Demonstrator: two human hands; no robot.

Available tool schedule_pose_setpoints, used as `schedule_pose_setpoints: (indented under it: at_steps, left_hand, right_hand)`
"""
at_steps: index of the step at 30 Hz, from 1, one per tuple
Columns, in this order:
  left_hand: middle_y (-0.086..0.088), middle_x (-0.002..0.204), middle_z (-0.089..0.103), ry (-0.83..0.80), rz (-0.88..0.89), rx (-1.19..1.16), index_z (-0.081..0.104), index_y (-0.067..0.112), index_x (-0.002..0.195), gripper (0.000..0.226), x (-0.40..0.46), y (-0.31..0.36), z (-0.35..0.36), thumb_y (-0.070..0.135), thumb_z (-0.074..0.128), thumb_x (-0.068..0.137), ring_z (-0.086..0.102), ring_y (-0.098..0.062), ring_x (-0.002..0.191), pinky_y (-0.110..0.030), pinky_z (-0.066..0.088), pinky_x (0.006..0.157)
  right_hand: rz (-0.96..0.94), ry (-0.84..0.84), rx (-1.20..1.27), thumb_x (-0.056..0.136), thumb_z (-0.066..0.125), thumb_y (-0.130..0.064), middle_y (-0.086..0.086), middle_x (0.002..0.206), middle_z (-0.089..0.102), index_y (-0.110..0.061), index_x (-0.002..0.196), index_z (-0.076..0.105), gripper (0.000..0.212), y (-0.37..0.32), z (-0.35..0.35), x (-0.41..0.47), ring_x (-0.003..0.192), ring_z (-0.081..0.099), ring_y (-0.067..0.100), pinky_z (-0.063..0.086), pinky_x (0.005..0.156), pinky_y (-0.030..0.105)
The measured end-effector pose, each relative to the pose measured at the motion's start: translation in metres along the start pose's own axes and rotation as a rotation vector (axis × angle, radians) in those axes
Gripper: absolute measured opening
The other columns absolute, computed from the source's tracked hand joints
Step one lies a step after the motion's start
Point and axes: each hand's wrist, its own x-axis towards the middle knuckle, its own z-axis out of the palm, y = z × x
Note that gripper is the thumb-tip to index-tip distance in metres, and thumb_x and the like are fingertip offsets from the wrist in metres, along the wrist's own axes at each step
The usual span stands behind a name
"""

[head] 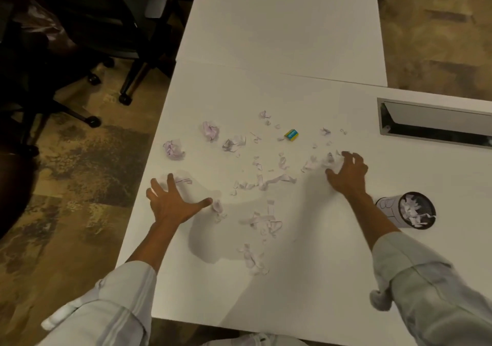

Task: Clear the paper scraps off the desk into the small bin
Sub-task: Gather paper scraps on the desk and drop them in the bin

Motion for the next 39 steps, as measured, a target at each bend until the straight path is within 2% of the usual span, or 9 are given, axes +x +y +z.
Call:
schedule_pose_setpoints:
  at_steps: [3,6,15,20,25,28,31,35,39]
  left_hand:
    - [-0.019,0.158,-0.023,-0.131,0.041,0.005,-0.013,0.021,0.152,0.155,-0.004,0.015,0.014,0.099,0.042,0.029,-0.018,-0.043,0.146,-0.057,0.0,0.118]
    - [-0.02,0.155,-0.031,-0.187,0.081,-0.047,-0.018,0.017,0.15,0.163,-0.018,0.041,0.033,0.104,0.036,0.023,-0.024,-0.044,0.143,-0.06,-0.003,0.116]
    - [-0.02,0.159,-0.019,-0.151,0.409,0.0,-0.013,0.002,0.15,0.148,-0.045,0.085,0.06,0.094,0.048,0.051,-0.022,-0.034,0.147,-0.047,-0.007,0.121]
    - [-0.014,0.162,-0.005,-0.209,0.599,0.034,-0.002,0.004,0.152,0.141,-0.061,0.076,0.064,0.087,0.059,0.056,-0.01,-0.027,0.15,-0.041,0.004,0.123]
    - [-0.004,0.163,-0.01,-0.325,0.747,0.052,-0.007,0.011,0.153,0.141,-0.088,0.053,0.074,0.089,0.058,0.054,-0.014,-0.017,0.149,-0.041,0.009,0.124]
    - [-0.003,0.162,-0.012,-0.27,0.844,0.095,-0.005,0.012,0.153,0.141,-0.102,0.038,0.075,0.091,0.057,0.054,-0.015,-0.017,0.149,-0.045,0.008,0.124]
    - [-0.011,0.161,-0.017,-0.15,0.742,0.172,-0.009,0.011,0.153,0.149,-0.108,0.026,0.07,0.1,0.045,0.046,-0.019,-0.028,0.149,-0.054,0.001,0.121]
    - [-0.02,0.153,-0.035,-0.211,0.53,0.232,-0.028,0.013,0.147,0.165,-0.111,0.022,0.073,0.103,0.042,0.027,-0.033,-0.036,0.142,-0.053,-0.008,0.119]
    - [-0.022,0.151,-0.038,-0.259,0.525,0.234,-0.038,0.015,0.141,0.166,-0.114,0.031,0.086,0.097,0.051,0.027,-0.033,-0.04,0.141,-0.052,-0.009,0.118]
  right_hand:
    - [0.118,-0.084,-0.028,0.09,0.057,-0.05,0.024,0.158,0.008,-0.007,0.15,0.02,0.083,0.001,0.007,0.023,0.145,0.006,0.042,0.013,0.117,0.051]
    - [0.118,-0.108,-0.061,0.092,0.045,-0.059,0.023,0.159,0.003,-0.012,0.151,0.018,0.081,-0.023,0.03,0.022,0.146,0.0,0.042,0.011,0.117,0.057]
    - [-0.443,-0.1,-0.212,0.095,0.047,-0.046,0.02,0.155,0.027,-0.017,0.141,0.045,0.055,-0.089,0.096,-0.033,0.14,0.023,0.042,0.021,0.114,0.057]
    - [-0.722,-0.16,-0.242,0.094,0.051,-0.032,0.019,0.147,0.041,-0.016,0.131,0.057,0.041,-0.08,0.106,-0.071,0.133,0.036,0.04,0.035,0.108,0.053]
    - [-0.871,-0.273,-0.212,0.095,0.049,-0.027,0.017,0.145,0.045,-0.012,0.13,0.057,0.039,-0.053,0.095,-0.11,0.132,0.039,0.036,0.043,0.101,0.05]
    - [-0.908,-0.335,-0.125,0.096,0.047,-0.036,0.01,0.15,0.039,-0.016,0.14,0.047,0.047,-0.033,0.08,-0.129,0.134,0.039,0.028,0.045,0.102,0.045]
    - [-0.792,-0.234,0.008,0.089,0.054,-0.053,0.005,0.155,0.03,-0.02,0.145,0.037,0.067,-0.014,0.064,-0.131,0.138,0.035,0.023,0.042,0.106,0.041]
    - [-0.592,-0.32,-0.097,0.063,0.059,-0.083,0.011,0.162,0.002,-0.017,0.154,0.008,0.123,0.002,0.059,-0.131,0.149,0.005,0.028,0.02,0.119,0.048]
    - [-0.671,-0.47,-0.256,0.052,0.056,-0.091,0.011,0.16,-0.02,-0.018,0.152,-0.013,0.142,-0.008,0.075,-0.14,0.147,-0.022,0.027,0.002,0.119,0.057]
